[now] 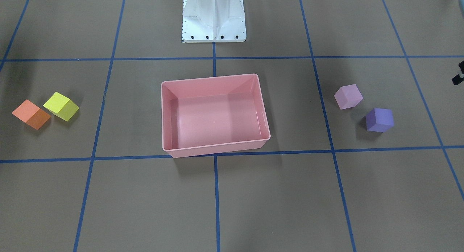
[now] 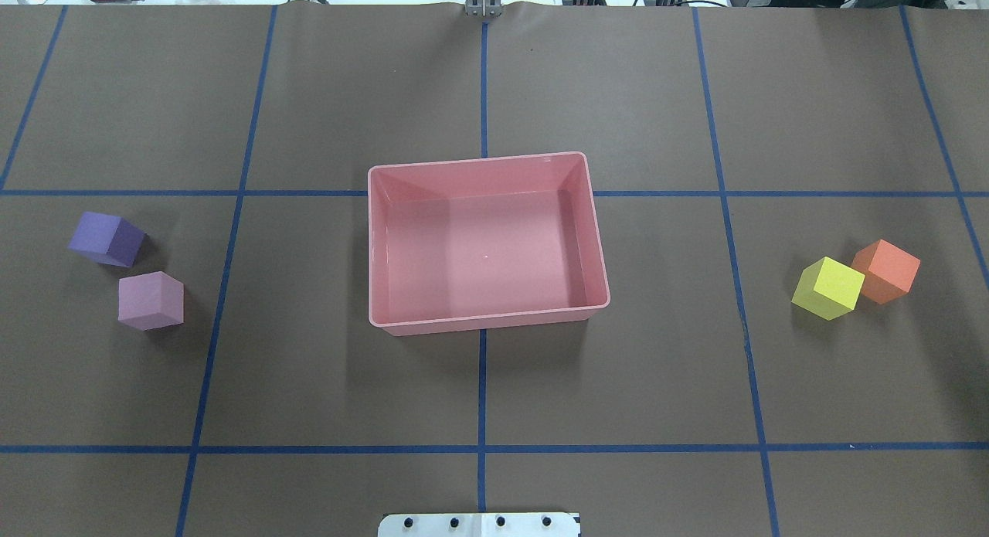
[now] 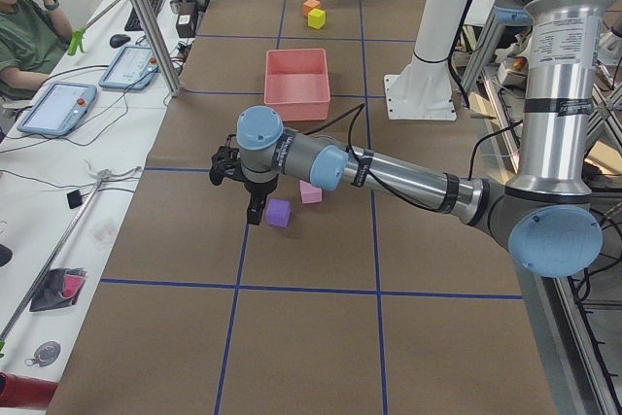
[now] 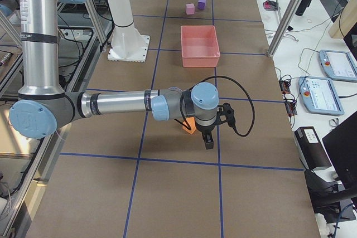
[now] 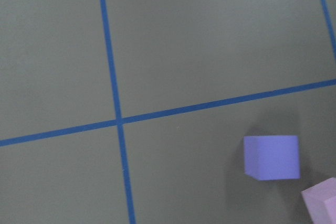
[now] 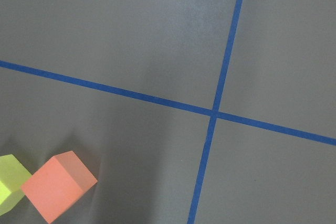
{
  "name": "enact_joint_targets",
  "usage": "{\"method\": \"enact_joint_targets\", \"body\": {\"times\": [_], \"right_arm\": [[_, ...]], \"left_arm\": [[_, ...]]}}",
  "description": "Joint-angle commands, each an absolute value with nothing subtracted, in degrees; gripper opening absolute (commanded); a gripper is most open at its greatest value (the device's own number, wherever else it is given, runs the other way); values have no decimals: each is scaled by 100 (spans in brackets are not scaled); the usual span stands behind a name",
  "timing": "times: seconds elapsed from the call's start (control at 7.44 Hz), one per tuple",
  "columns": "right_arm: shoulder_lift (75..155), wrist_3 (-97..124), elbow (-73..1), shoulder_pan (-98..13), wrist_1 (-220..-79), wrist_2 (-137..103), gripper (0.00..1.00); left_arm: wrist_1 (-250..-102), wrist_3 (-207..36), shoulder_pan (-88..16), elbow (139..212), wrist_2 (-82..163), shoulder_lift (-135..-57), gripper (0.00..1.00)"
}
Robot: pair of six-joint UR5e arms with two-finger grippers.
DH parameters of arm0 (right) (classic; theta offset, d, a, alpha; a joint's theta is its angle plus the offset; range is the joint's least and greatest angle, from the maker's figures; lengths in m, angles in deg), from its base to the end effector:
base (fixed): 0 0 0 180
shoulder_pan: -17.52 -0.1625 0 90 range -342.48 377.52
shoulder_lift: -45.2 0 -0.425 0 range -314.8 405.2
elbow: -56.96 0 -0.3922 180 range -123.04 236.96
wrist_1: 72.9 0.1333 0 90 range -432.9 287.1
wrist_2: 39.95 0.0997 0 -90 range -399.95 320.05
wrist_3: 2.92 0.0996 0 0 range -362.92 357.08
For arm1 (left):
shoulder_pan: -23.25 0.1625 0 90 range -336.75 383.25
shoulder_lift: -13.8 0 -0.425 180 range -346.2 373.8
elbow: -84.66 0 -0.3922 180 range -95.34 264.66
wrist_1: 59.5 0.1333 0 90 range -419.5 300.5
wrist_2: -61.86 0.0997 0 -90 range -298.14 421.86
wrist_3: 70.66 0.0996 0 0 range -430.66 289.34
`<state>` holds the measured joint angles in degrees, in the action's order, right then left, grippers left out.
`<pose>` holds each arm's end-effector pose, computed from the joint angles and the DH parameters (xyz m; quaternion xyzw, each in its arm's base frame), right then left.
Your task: Place blocks into pink bin with both arms
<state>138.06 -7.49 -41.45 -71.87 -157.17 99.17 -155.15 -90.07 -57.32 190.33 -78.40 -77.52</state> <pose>0.0529 -0.4803 0.5935 0.1036 -0.4103 -0.0817 0.9024 0.0262 -0.5039 0.4932 0.0684 0.4475 0.0058 0.8916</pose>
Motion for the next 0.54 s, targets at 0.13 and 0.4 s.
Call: {"method": "enact_joint_targets", "body": {"times": [0.13, 0.4], "right_arm": [[13828, -242, -4103, -7056, -15412, 10032, 100], [13828, -205, -4121, -7037, -15324, 10356, 100]], "left_arm": [[-16730, -12068, -4000, 19468, -6564, -7701, 100], [-17311, -13290, -3058, 19540, -5754, -7507, 100]]}}
